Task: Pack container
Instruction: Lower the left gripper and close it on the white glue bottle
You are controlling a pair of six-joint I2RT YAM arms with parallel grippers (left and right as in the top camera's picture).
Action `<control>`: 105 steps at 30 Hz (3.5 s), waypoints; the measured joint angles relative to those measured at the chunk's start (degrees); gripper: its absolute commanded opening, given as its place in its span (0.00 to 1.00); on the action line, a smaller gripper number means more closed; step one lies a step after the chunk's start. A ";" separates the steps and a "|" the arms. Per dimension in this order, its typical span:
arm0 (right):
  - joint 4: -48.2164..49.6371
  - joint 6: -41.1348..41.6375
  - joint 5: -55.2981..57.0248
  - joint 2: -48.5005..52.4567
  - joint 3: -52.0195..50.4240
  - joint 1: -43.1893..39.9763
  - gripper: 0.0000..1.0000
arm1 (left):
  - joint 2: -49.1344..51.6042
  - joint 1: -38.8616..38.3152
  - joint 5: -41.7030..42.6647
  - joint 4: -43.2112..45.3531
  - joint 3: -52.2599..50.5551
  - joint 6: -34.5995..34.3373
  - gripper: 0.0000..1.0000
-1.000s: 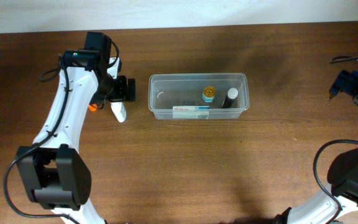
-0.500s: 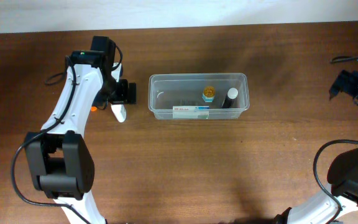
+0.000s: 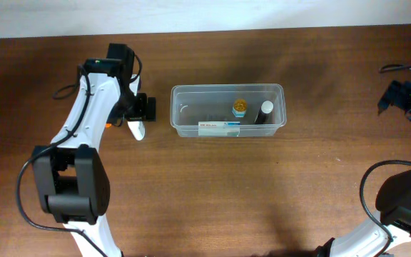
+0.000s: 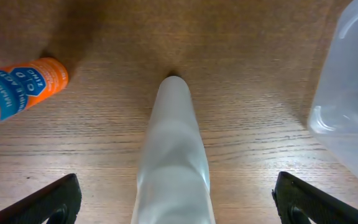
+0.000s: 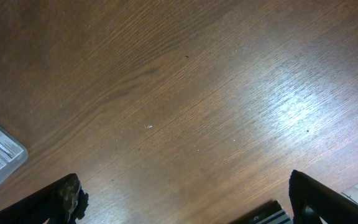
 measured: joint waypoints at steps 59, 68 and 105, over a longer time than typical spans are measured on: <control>0.02 0.02 0.00 0.00 0.00 0.00 0.98 | 0.28 0.00 -0.02 0.63 0.00 -0.42 0.80; 0.02 -0.02 0.00 0.00 0.00 0.00 0.98 | 0.28 0.00 -0.02 0.61 0.00 -0.42 0.79; 0.00 0.00 0.00 0.02 0.00 0.00 0.98 | 0.28 0.00 0.00 2.16 -1.14 -0.63 0.61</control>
